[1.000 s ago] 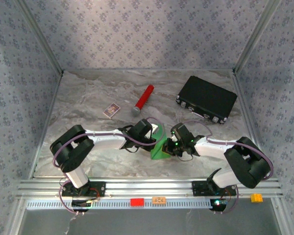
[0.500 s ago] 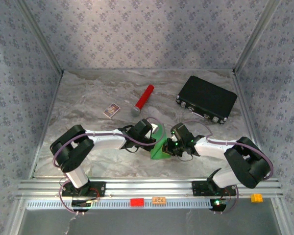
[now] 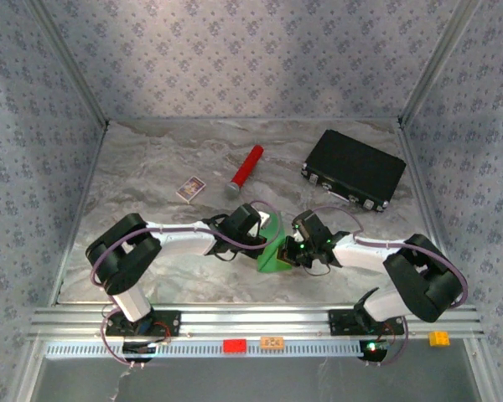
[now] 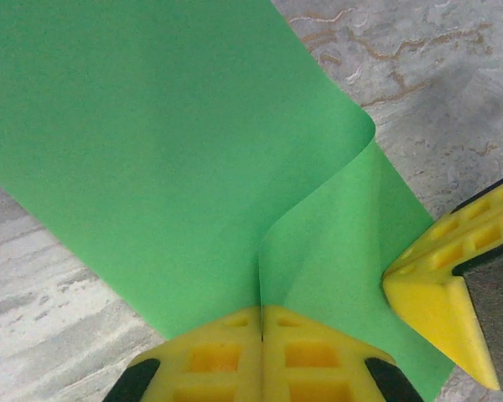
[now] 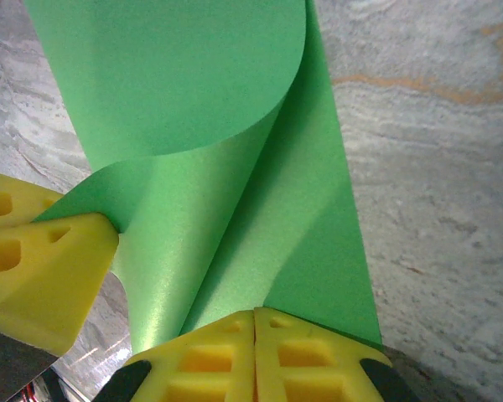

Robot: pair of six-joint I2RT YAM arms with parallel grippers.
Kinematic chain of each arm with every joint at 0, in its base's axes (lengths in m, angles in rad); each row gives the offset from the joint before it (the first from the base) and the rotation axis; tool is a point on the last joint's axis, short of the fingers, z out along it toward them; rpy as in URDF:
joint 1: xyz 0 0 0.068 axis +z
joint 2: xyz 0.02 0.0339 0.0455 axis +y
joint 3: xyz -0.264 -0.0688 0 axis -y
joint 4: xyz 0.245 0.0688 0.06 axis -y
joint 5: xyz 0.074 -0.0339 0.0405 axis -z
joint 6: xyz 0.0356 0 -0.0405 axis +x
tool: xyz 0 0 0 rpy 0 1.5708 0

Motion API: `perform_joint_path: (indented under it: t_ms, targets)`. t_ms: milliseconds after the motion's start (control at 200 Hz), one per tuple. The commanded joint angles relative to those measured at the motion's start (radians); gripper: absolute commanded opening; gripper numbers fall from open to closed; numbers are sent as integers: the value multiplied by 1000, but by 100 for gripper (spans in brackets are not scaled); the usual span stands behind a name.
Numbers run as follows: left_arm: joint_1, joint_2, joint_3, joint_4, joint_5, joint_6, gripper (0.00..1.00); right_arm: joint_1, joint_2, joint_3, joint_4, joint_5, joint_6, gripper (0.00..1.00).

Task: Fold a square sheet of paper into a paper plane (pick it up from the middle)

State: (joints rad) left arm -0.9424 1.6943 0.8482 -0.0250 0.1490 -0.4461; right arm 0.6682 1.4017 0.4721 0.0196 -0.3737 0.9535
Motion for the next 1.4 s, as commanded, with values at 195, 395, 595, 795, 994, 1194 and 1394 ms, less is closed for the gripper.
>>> perform_joint_path:
  t_ms: [195, 395, 595, 795, 994, 1194, 1394]
  targets:
    - [8, 10, -4, 4, 11, -12, 0, 1, 13, -4, -57, 45, 7, 9]
    - [8, 6, -7, 7, 15, -17, 0, 1, 12, -4, -61, 45, 6, 9]
    - [8, 4, -7, 4, 15, -21, 0, 1, 10, -4, -63, 46, 6, 9]
    - [8, -1, -17, 7, 7, -28, 0, -1, 3, -8, -63, 50, 8, 9]
    - [8, 10, -8, 3, 19, -30, 0, 0, 1, -7, -64, 50, 9, 9]
    - [8, 14, -9, 1, 21, -32, 0, -2, 3, -6, -63, 48, 8, 9]
    - [8, 13, -14, 12, 13, -34, 0, -2, 0, -11, -61, 50, 11, 9]
